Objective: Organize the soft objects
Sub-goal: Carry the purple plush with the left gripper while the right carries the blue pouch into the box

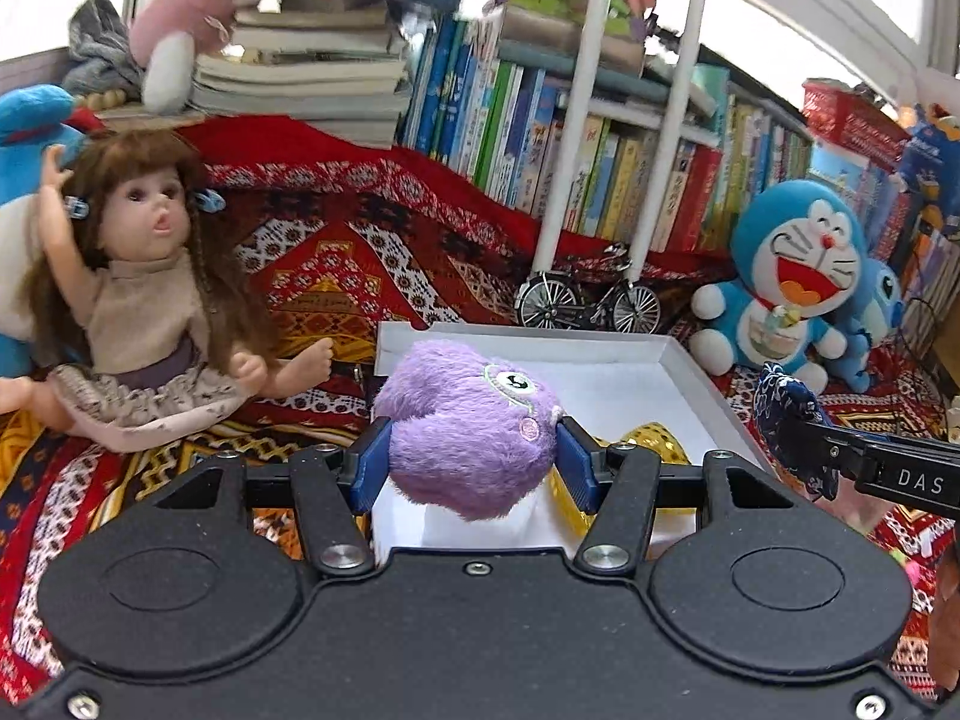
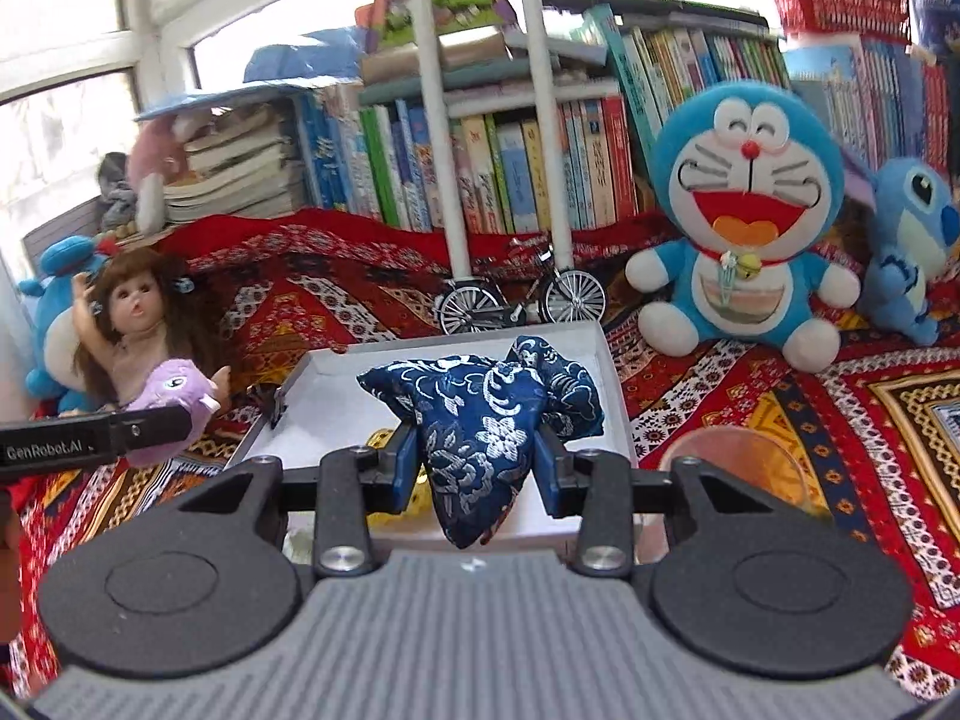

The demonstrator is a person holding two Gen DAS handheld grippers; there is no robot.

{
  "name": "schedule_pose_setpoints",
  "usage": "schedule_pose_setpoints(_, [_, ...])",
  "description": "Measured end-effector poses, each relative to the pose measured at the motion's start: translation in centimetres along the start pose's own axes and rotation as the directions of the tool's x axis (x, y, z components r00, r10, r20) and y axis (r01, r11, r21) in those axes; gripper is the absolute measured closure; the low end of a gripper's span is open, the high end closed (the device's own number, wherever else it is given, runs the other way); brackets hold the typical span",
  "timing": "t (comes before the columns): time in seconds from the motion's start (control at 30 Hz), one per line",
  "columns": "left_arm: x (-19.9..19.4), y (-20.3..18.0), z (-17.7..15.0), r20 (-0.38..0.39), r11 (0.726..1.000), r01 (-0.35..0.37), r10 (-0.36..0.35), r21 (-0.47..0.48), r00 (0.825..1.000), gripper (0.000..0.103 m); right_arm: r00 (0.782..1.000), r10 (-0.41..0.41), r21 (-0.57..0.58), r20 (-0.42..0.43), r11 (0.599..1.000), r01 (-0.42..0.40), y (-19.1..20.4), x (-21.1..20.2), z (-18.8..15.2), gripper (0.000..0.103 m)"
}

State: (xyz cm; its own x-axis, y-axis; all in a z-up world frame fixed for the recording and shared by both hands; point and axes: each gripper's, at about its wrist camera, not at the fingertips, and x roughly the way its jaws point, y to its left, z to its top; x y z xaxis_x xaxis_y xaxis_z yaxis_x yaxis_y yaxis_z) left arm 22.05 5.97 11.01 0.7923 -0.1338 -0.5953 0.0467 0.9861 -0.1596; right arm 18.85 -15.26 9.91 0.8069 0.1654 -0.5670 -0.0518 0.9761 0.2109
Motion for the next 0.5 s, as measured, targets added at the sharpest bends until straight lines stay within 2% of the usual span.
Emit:
schedule_pose_setpoints(0.23, [4.5, -0.7, 0.5, -0.079, 0.999, -0.029, 0.03, 0.017, 0.996, 0.048, 0.996, -0.039, 0.055, -0.081, 0.998, 0.044, -0.4, 3.8, -0.2, 0.058])
schedule_pose_setpoints(0.5, [6.9, -1.2, -0.6, -0.131, 0.998, -0.045, 0.051, 0.049, 0.99, 0.046, 0.992, -0.044, 0.032, -0.115, 0.998, 0.048, 0.0, 5.5, -1.0, 0.057])
